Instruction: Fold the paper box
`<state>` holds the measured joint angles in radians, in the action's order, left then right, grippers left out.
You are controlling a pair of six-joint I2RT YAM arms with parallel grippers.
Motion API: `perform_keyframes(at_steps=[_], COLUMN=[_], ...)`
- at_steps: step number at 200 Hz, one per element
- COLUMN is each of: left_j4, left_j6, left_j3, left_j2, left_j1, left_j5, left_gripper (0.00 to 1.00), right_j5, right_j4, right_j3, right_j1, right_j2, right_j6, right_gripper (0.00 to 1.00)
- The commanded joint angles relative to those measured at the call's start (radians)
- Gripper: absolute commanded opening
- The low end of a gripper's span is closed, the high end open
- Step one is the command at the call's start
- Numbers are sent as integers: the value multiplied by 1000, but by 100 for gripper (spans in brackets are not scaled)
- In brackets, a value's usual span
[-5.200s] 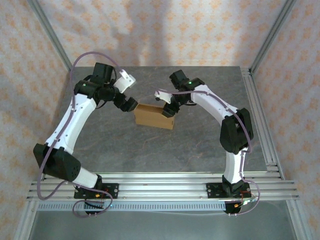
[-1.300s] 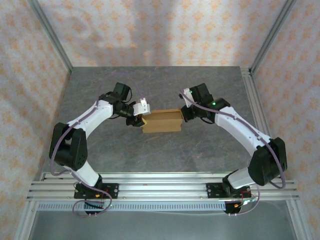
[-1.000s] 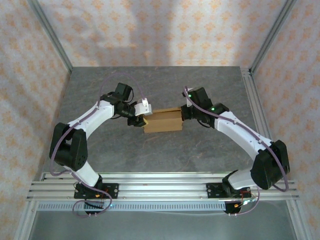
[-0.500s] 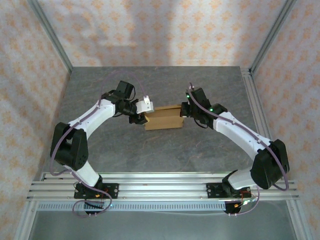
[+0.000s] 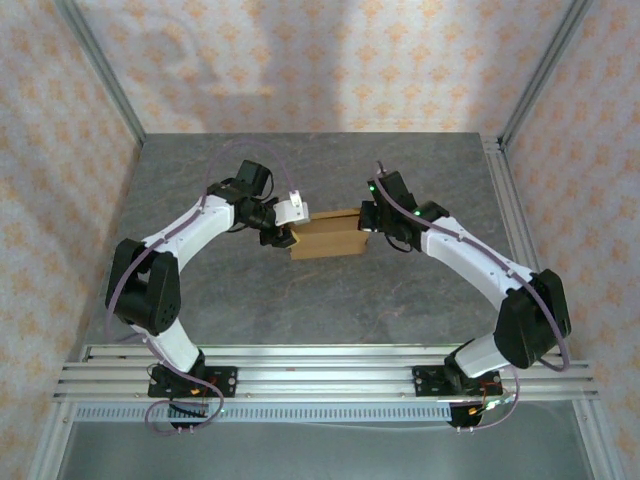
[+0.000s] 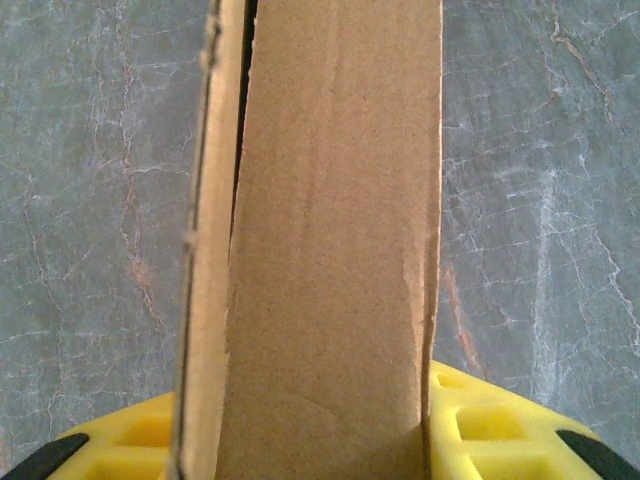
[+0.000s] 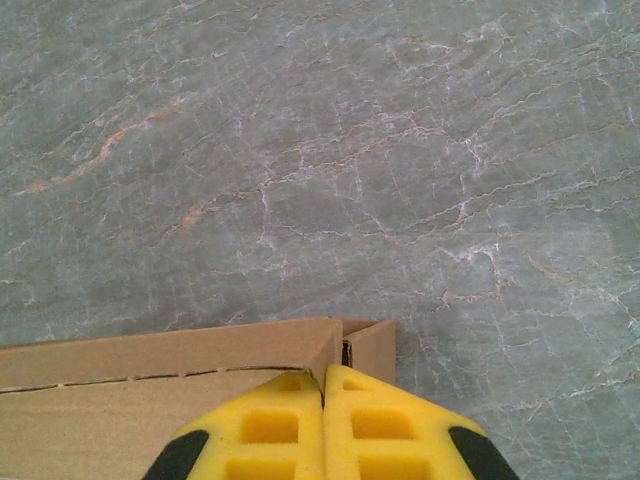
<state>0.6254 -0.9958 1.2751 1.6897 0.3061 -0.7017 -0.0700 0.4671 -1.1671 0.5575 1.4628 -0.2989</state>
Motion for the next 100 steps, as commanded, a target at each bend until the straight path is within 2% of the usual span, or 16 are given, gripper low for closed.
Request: perform_keyframes(at_steps=[1,53,100], left_j4=[72,44,53], left_j6=[-13,18,46], left_j3=[7,6,32], left_j2=[36,35,73], left_j1=[2,-1,-3], left_j5=[39,18,32], left_gripper=[37,37,37], right_j5=[24,38,-35], right_j4=[0,-35,-291], right_j3=[2,47,225], right_j1=[-4,-10,-6], right_j2=[11,14,-13], right_j6=[65,102,112], right_gripper=[0,0,0])
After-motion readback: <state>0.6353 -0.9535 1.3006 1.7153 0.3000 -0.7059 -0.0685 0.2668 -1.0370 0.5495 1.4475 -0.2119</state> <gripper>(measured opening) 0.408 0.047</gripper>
